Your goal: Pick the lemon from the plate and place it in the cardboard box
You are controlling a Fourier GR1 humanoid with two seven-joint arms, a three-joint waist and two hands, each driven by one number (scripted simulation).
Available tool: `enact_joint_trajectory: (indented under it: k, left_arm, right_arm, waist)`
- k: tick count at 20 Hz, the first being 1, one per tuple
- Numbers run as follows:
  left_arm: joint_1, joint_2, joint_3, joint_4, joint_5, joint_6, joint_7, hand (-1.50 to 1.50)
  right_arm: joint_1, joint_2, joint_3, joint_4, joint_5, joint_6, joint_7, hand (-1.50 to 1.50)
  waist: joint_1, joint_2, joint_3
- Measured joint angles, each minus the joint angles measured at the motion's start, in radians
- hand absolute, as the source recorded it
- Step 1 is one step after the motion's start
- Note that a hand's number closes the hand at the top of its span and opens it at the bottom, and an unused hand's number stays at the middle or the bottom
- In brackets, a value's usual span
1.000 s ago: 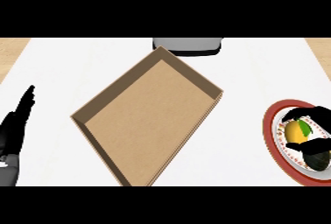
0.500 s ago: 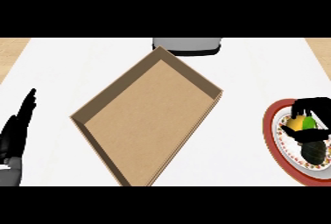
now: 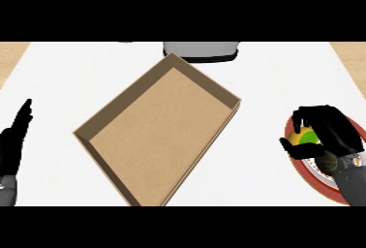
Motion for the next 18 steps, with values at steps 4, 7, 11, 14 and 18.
enact_joint_trajectory:
  k: [4,7,11,14,18]
  left_arm:
    - [0.009,0.001,0.007,-0.011,0.005,-0.008,0.006,0.00]
    - [0.003,0.001,0.008,-0.019,0.004,-0.014,0.017,0.00]
    - [-0.008,-0.010,0.003,-0.016,-0.008,-0.012,0.011,0.00]
    - [-0.011,-0.027,-0.006,-0.017,-0.022,-0.004,0.009,0.00]
    - [-0.040,-0.013,0.006,0.008,-0.019,-0.025,0.003,0.00]
  right_arm:
    - [0.031,0.023,0.015,-0.250,0.018,0.008,0.103,1.50]
    - [0.029,0.030,0.030,-0.417,0.019,0.049,0.156,1.50]
    - [-0.013,0.081,0.083,-0.568,0.021,0.138,0.253,1.50]
    - [-0.077,0.149,0.121,-0.606,0.003,0.201,0.329,1.50]
    - [-0.206,0.274,0.161,-0.585,-0.011,0.255,0.452,1.50]
  waist:
    - [0.001,0.000,0.001]
    - [0.006,0.002,0.001]
    - [0.017,0.006,0.002]
    - [0.024,0.008,0.002]
    - [0.032,0.011,0.002]
